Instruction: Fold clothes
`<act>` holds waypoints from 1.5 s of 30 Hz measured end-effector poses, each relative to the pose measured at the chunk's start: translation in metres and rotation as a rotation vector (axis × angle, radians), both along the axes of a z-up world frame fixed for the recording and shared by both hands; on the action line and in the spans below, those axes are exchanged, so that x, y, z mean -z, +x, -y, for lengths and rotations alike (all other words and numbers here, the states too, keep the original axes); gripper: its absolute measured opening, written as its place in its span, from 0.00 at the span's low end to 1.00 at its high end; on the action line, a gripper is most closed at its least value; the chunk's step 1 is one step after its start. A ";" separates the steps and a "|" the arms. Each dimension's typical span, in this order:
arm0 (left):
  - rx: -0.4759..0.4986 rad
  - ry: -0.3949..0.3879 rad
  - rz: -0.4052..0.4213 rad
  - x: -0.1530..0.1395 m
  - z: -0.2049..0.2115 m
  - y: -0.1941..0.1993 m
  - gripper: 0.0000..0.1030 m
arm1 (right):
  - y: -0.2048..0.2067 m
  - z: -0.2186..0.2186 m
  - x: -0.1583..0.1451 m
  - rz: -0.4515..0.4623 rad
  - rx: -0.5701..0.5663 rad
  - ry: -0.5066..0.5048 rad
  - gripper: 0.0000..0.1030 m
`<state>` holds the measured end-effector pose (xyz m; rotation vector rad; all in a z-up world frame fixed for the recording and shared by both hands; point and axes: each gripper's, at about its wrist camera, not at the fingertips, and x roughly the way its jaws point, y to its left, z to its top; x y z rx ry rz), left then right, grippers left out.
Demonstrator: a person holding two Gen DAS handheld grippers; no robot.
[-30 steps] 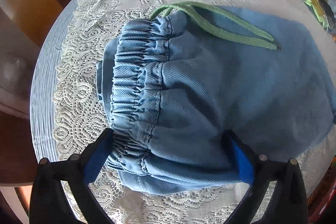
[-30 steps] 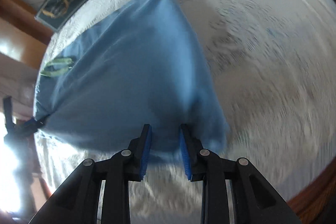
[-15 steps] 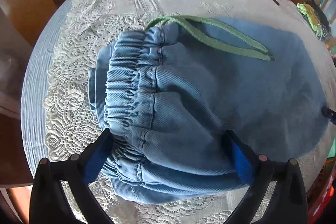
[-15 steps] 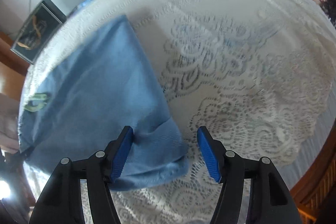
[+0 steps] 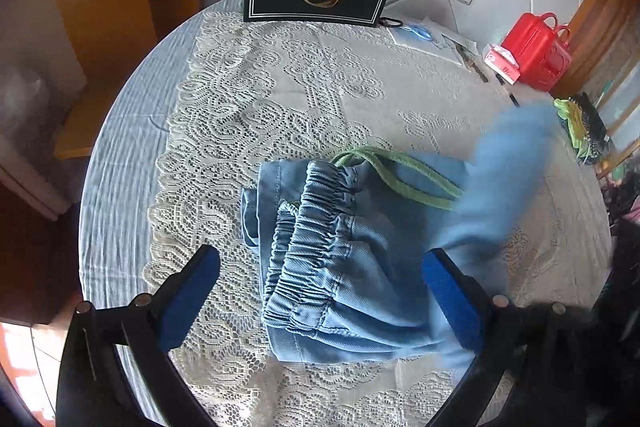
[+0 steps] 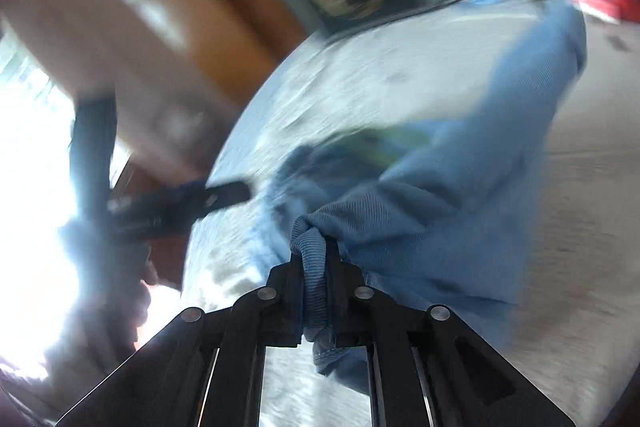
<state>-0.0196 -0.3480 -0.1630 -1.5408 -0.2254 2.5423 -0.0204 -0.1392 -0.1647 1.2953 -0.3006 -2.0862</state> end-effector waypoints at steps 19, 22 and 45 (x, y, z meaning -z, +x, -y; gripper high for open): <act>0.166 -0.247 0.051 0.053 -0.083 -0.008 0.54 | 0.015 -0.110 0.030 0.141 0.264 0.063 0.31; 0.190 -0.205 0.012 0.035 -0.079 -0.002 0.50 | 0.015 -0.112 0.037 0.159 0.273 0.065 0.31; 0.103 -0.125 0.023 0.038 -0.041 -0.003 0.05 | 0.012 -0.090 0.048 0.162 0.237 0.080 0.32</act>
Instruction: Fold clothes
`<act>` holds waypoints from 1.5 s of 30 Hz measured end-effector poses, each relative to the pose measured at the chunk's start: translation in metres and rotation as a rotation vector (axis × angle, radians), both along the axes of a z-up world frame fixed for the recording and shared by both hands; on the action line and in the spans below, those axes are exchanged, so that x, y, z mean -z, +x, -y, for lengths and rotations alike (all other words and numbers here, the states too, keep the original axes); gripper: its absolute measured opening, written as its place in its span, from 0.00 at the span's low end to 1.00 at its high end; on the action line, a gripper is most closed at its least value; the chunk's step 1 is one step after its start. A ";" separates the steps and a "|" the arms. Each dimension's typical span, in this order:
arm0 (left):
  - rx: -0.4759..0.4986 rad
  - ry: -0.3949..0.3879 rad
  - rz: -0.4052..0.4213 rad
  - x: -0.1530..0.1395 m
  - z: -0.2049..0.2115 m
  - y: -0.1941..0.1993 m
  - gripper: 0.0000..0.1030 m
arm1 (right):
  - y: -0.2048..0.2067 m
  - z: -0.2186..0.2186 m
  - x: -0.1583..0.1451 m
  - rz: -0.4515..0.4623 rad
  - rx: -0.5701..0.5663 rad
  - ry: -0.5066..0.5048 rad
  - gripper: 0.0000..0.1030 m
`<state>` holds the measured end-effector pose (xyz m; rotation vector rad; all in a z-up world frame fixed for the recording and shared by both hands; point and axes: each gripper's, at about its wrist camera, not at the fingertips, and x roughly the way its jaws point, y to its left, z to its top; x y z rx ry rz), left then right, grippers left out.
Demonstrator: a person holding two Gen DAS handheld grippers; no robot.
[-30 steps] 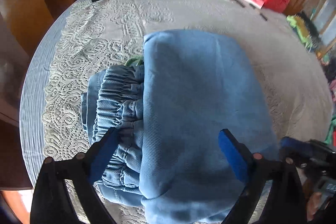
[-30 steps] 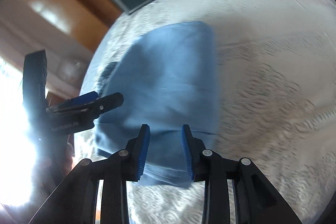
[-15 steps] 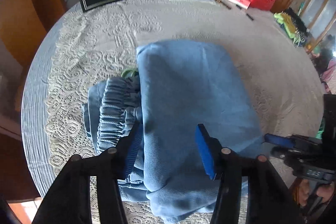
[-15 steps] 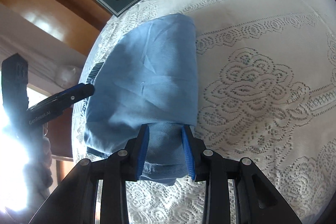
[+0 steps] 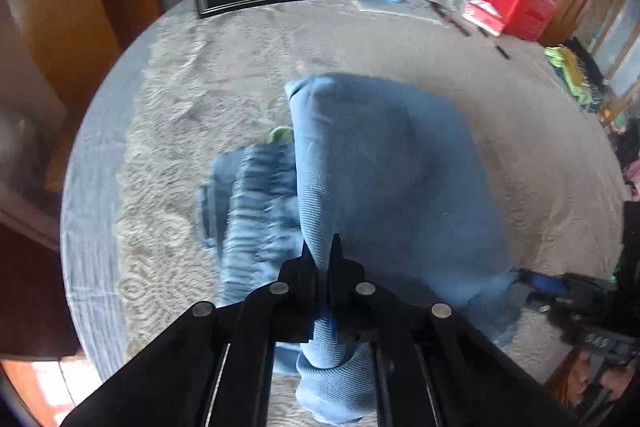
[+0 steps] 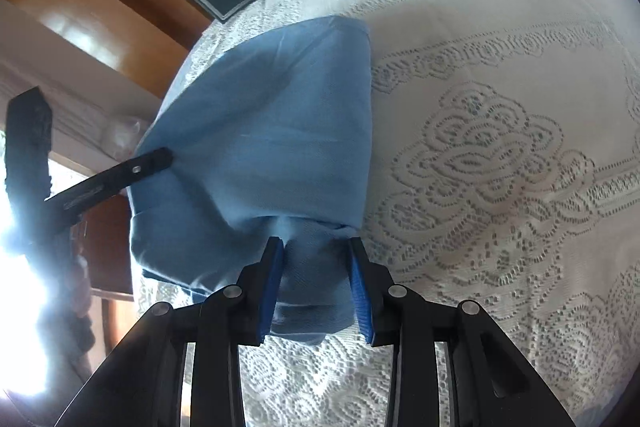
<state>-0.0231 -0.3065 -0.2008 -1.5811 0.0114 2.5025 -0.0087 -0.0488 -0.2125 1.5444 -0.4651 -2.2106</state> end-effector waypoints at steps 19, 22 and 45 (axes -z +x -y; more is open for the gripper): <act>0.049 -0.113 0.093 0.047 -0.013 -0.004 0.78 | 0.001 0.034 0.006 0.036 -0.178 0.097 0.33; 0.010 -0.053 0.117 0.052 0.005 -0.005 0.85 | 0.009 0.026 0.008 0.083 -0.218 0.081 0.31; -0.054 0.007 0.076 0.025 0.024 -0.026 1.00 | -0.125 0.016 -0.030 -0.055 -0.002 0.131 0.48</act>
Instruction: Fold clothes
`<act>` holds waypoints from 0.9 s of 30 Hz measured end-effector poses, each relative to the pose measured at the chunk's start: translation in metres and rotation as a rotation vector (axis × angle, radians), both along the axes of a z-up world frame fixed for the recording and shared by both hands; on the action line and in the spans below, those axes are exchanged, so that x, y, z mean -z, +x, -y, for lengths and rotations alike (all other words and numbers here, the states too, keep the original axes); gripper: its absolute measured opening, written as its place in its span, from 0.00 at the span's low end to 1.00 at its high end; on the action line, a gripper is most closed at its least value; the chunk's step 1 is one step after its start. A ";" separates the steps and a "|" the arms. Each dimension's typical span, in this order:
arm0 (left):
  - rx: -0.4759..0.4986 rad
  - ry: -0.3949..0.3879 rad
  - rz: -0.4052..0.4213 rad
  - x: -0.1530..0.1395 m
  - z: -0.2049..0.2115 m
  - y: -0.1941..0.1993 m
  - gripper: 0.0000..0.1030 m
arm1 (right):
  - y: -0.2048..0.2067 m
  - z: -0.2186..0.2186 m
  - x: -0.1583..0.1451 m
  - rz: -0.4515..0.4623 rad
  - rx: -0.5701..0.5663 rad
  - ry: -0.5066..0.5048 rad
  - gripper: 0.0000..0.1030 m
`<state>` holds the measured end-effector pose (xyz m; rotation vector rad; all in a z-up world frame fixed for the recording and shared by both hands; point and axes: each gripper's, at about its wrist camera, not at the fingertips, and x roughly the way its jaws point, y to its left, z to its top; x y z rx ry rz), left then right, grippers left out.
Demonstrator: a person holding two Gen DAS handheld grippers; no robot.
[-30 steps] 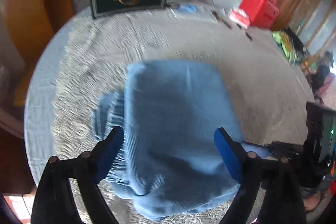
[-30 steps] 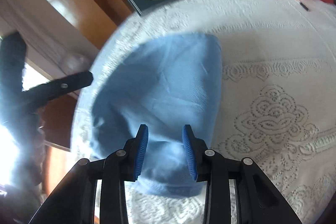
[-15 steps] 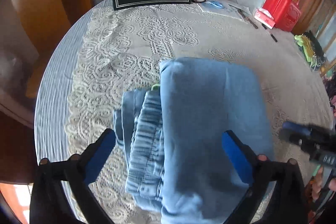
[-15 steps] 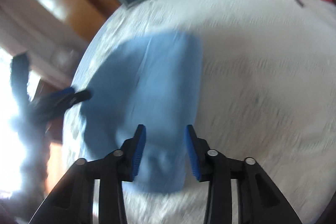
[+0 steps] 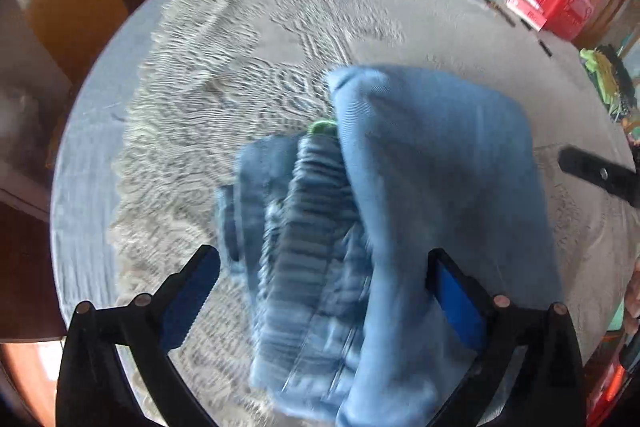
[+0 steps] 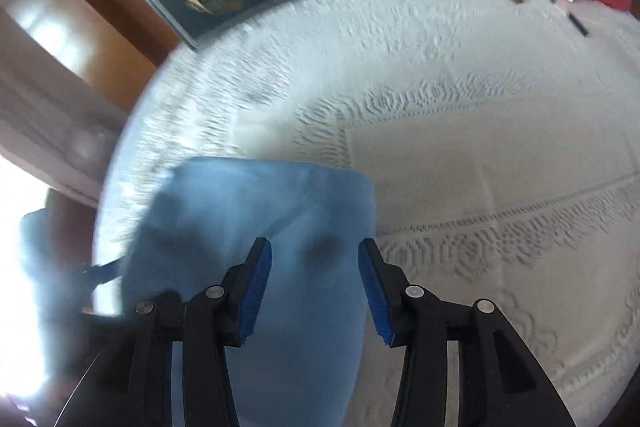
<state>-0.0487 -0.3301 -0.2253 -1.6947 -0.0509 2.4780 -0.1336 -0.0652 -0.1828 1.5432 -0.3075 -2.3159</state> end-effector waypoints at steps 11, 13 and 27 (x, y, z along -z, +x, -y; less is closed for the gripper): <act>-0.049 0.069 0.020 0.025 0.015 0.018 1.00 | 0.077 -0.031 0.028 0.100 0.102 -0.057 0.64; -0.050 0.122 0.084 0.042 0.011 0.011 1.00 | 0.080 -0.027 0.033 0.106 0.107 -0.086 0.64; 0.003 0.142 0.108 0.026 0.001 0.016 0.92 | 0.067 0.001 0.067 0.101 0.134 -0.228 0.42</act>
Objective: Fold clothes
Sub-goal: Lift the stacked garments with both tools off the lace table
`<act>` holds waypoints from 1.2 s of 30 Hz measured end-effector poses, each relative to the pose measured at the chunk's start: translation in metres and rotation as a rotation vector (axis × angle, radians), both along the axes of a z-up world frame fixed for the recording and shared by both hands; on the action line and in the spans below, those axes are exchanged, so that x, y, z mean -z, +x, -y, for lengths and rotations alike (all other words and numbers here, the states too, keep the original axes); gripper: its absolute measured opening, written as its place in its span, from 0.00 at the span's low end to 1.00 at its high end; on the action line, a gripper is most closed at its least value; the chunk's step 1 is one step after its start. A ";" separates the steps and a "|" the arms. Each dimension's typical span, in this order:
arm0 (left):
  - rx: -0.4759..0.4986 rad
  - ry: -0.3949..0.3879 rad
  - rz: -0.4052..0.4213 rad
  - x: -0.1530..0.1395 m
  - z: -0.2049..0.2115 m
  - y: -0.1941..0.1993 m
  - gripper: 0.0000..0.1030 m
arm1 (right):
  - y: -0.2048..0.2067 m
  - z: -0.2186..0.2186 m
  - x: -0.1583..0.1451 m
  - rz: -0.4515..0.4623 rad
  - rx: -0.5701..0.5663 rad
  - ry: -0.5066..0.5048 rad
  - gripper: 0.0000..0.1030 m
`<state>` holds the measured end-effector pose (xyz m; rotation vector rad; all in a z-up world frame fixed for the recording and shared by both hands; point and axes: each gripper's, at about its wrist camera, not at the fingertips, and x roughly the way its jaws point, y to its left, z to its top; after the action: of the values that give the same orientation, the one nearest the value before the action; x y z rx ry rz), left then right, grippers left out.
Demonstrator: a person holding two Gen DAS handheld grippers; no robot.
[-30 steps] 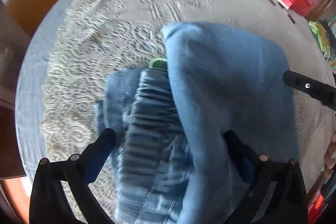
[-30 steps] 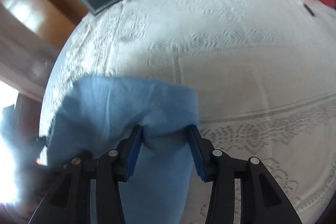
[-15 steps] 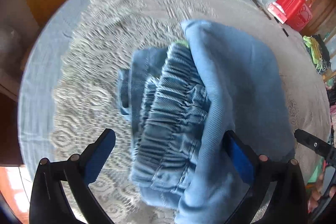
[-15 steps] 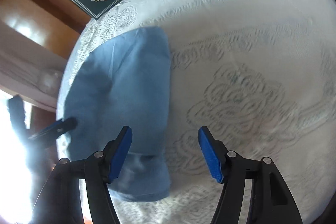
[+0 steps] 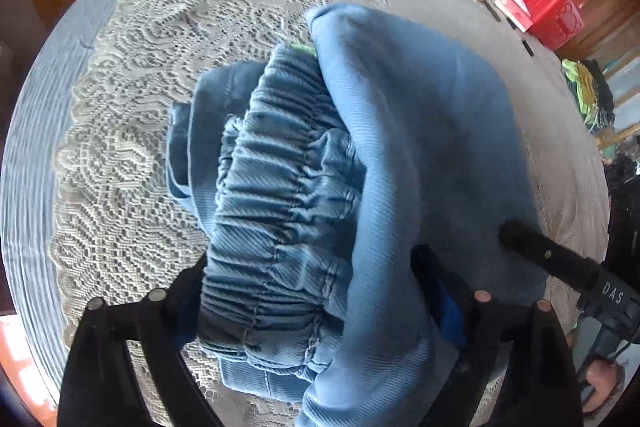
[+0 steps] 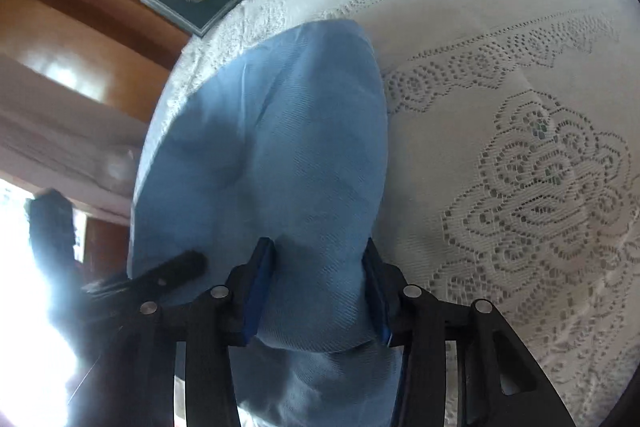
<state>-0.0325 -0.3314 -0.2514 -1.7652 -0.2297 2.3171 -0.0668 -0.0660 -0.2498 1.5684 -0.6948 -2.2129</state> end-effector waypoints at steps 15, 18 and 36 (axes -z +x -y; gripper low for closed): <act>-0.085 0.169 0.045 -0.002 0.007 0.005 0.91 | 0.004 -0.017 0.009 0.057 0.053 -0.092 0.26; -0.141 0.185 0.077 -0.005 0.015 0.008 0.65 | 0.004 -0.025 0.013 0.089 0.068 -0.139 0.23; -0.082 0.137 0.021 -0.003 0.012 0.008 0.61 | 0.027 0.018 0.003 0.022 -0.019 0.127 0.16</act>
<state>-0.0248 -0.3435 -0.2480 -1.7448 -0.4620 2.2784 -0.0400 -0.0841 -0.2531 1.6549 -0.5536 -2.2687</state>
